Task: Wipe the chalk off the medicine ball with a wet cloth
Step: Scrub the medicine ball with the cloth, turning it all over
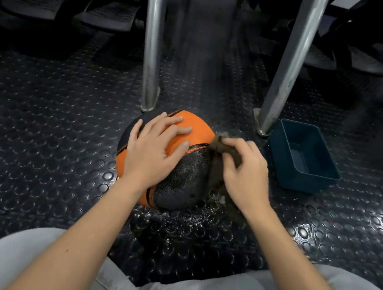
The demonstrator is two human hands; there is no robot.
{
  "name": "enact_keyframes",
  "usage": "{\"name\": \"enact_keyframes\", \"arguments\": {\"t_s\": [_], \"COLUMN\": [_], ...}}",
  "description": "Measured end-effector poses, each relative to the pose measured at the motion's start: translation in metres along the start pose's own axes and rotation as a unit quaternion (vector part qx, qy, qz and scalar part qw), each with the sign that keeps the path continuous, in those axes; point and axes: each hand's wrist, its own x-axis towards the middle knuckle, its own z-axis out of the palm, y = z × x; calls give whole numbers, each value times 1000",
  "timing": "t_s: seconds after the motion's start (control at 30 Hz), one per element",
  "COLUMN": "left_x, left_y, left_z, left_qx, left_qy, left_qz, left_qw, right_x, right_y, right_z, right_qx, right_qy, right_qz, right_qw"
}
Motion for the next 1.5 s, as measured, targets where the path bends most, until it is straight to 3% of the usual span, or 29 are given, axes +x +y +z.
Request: {"name": "enact_keyframes", "arguments": {"t_s": [0.07,0.13,0.3,0.4,0.47,0.6,0.77,0.8,0.87,0.93,1.03,1.2,1.27,1.37,1.43,1.5], "left_x": [-1,0,-1,-1,0,1,2,3,2,2,3,3,2,2,3,4], "left_y": [-1,0,1,-2,-1,1,6,6,4,3,3,2,3,2,3,2], "left_z": [1,0,-2,-2,-1,-1,1,1,2,2,2,0,0,0,0,0], "left_qx": [11,0,-9,-5,7,2,1,1,3,10,11,-3,-7,-1,0,0], "left_qy": [-1,-4,-4,7,8,-4,-15,-12,-3,-2,-5,-7,-7,-1,-5,-10], "left_qz": [2,1,2,1,1,2,9,8,8,9,4,-4,-8,-5,-6,-6], "left_qw": [1000,1000,1000,1000,1000,1000,1000,1000,1000,1000,1000,1000,1000,1000,1000,1000], "right_x": [-14,-21,3,4,0,-12,-7,-1,7,9,-6,-7,0,8,2,-11], "right_y": [-16,-10,30,6,-10,-3,6,5,-1,-8,-11,-4,-5,-12,-18,-17], "right_z": [4,10,2,4,11,4,-29,-31,-30,-18,-4,-25,-32,-27,-13,-4], "right_qx": [39,13,-135,-42,-2,-35,-134,-94,2,-13,-61,-148,-95,-12,-53,-62], "right_qy": [-6,-52,-92,-9,-14,-94,-353,-333,-197,-96,-134,-329,-278,-65,-63,-149], "right_qz": [-101,-108,108,11,-75,-125,-124,-121,-94,-72,-84,-82,-67,-53,-65,-81], "right_qw": [994,993,981,999,997,987,918,931,976,993,985,929,953,996,994,984]}}
